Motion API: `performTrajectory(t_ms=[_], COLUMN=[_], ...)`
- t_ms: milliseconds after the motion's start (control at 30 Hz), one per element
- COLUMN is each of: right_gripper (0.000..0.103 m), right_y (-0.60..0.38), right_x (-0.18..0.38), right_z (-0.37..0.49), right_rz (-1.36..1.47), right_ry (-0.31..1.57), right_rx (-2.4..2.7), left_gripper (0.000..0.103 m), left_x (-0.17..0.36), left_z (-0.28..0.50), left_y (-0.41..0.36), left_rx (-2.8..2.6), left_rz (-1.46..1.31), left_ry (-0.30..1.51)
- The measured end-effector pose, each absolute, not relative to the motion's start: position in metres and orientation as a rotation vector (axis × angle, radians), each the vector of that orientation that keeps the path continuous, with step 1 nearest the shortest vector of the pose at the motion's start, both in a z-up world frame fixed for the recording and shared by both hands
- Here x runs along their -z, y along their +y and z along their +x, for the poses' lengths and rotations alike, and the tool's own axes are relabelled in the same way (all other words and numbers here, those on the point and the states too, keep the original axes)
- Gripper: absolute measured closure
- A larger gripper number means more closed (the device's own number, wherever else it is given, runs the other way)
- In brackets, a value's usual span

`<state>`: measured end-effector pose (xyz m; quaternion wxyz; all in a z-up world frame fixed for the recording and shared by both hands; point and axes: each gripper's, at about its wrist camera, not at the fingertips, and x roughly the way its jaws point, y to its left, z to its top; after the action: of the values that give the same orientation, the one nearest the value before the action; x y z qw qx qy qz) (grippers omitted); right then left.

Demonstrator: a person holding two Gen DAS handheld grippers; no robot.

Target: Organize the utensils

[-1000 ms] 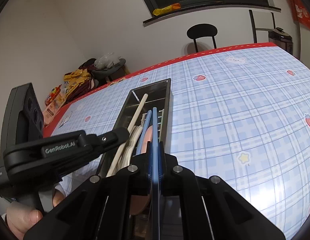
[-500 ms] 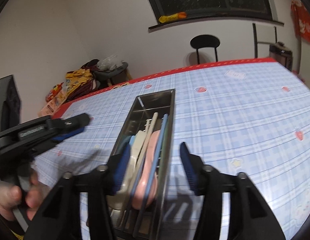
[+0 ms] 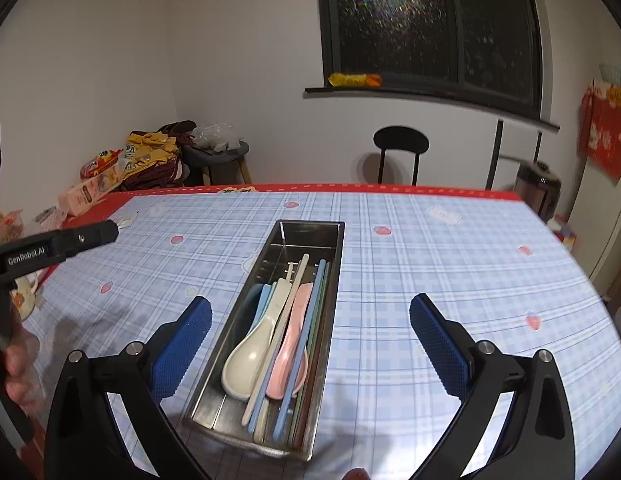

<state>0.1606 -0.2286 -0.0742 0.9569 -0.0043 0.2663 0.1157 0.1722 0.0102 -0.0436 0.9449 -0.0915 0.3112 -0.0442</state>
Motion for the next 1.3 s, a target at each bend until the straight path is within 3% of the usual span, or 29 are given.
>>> performTrajectory(t_ms=[167,233,300,367,833,1300], right_gripper=[0.006,0.006,0.006,0.006,0.006,0.006], right_y=[-0.23,-0.233,-0.235,-0.237,-0.248,-0.252], right_x=[0.05,0.039,0.031,0.021,-0.018,-0.029], right_z=[0.129,0.114,0.103,0.087,0.019,-0.007], right_rz=[-0.029,-0.035,-0.037,-0.044,-0.05,-0.054], right_ry=[0.488,0.46,0.445,0.421,0.316,0.284], right_rx=[-0.213,-0.195,-0.181,-0.163,-0.095,-0.054], left_gripper=[0.049,0.037,0.016,0.007,0.006,0.006], left_x=[0.022,0.012,0.001,-0.01,-0.051,-0.061], left_z=[0.14,0.125,0.11,0.092,0.008,-0.02], left_y=[0.01,0.01,0.009,0.007,0.008,-0.001], left_rx=[0.101,0.106,0.115,0.12,0.126,0.144], left_rz=[-0.13,-0.102,-0.081,-0.047,0.047,0.063], left_ry=[0.568,0.536,0.498,0.455,0.317,0.277])
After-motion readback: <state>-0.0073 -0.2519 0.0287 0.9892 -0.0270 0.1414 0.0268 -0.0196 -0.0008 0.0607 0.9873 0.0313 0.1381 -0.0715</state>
